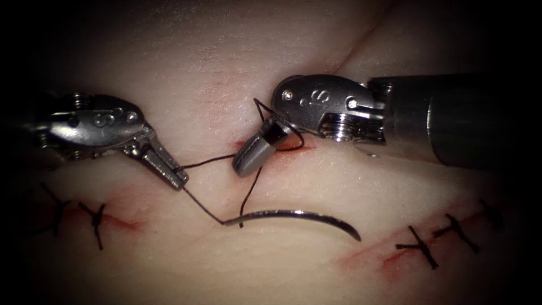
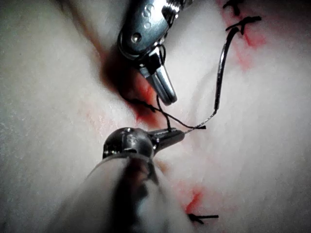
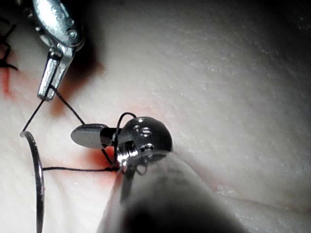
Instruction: Wound Closure
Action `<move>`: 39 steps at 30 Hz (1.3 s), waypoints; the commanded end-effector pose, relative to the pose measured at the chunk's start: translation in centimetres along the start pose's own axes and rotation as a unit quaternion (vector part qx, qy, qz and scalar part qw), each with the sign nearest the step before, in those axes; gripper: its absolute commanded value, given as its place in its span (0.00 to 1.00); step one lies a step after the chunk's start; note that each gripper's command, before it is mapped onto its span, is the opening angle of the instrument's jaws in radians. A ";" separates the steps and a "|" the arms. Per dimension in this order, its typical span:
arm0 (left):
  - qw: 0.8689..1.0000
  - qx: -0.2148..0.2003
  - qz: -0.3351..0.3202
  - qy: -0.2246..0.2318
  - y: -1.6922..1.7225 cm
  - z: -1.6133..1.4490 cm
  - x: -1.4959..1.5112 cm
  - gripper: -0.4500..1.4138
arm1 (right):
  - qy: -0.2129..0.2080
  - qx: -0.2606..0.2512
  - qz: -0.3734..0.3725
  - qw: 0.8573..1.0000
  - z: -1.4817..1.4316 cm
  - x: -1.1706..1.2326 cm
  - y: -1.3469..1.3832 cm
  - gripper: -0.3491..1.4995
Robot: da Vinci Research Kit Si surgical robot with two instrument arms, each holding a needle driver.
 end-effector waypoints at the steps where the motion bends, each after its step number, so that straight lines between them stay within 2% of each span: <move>1: 1.000 -0.003 0.002 0.001 -0.04 0.07 -0.02 0.00 | -0.016 0.002 -0.005 1.000 0.16 -0.03 0.05 0.00; 6: 1.000 -0.008 0.003 0.013 -0.04 0.01 0.06 0.00 | -0.052 0.013 -0.023 0.998 0.34 -0.08 0.02 0.01; 8: 1.000 -0.007 0.004 0.021 -0.06 0.00 0.07 0.00 | -0.069 0.026 -0.029 0.997 0.41 -0.11 -0.02 0.09; 10: 1.000 -0.008 0.005 0.024 -0.08 0.01 0.08 0.00 | -0.079 0.039 -0.034 0.996 0.47 -0.14 -0.05 0.13; 11: 1.000 -0.006 0.005 0.024 -0.09 0.02 0.08 0.00 | -0.086 0.044 -0.036 0.995 0.52 -0.15 -0.06 0.23; 14: 1.000 -0.004 0.006 0.023 -0.11 0.05 0.07 0.00 | -0.105 0.051 -0.041 0.992 0.60 -0.18 -0.08 0.42; 18: 1.000 -0.004 0.010 0.023 -0.11 0.11 0.04 0.00 | -0.134 0.066 -0.045 0.988 0.68 -0.23 -0.10 0.47; 31: 1.000 -0.003 0.010 0.018 -0.07 0.22 -0.04 0.00 | -0.161 0.065 -0.058 0.983 0.85 -0.31 0.04 0.45; 35: 1.000 -0.004 0.012 0.017 -0.05 0.22 -0.06 0.00 | -0.181 0.067 -0.066 0.979 0.89 -0.32 0.04 0.44; 36: 1.000 -0.004 0.009 0.017 -0.04 0.22 -0.06 0.00 | -0.187 0.070 -0.074 0.977 0.89 -0.32 0.03 0.31; 37: 1.000 -0.004 0.009 0.017 -0.04 0.22 -0.06 0.00 | -0.189 0.069 -0.074 0.977 0.88 -0.32 0.02 0.11; 38: 1.000 -0.004 0.010 0.016 -0.03 0.23 -0.07 0.00 | -0.189 0.074 -0.076 0.976 0.87 -0.32 0.01 0.00; 39: 1.000 -0.004 0.010 0.016 -0.02 0.24 -0.08 0.00 | -0.188 0.079 -0.075 0.976 0.86 -0.32 0.01 0.00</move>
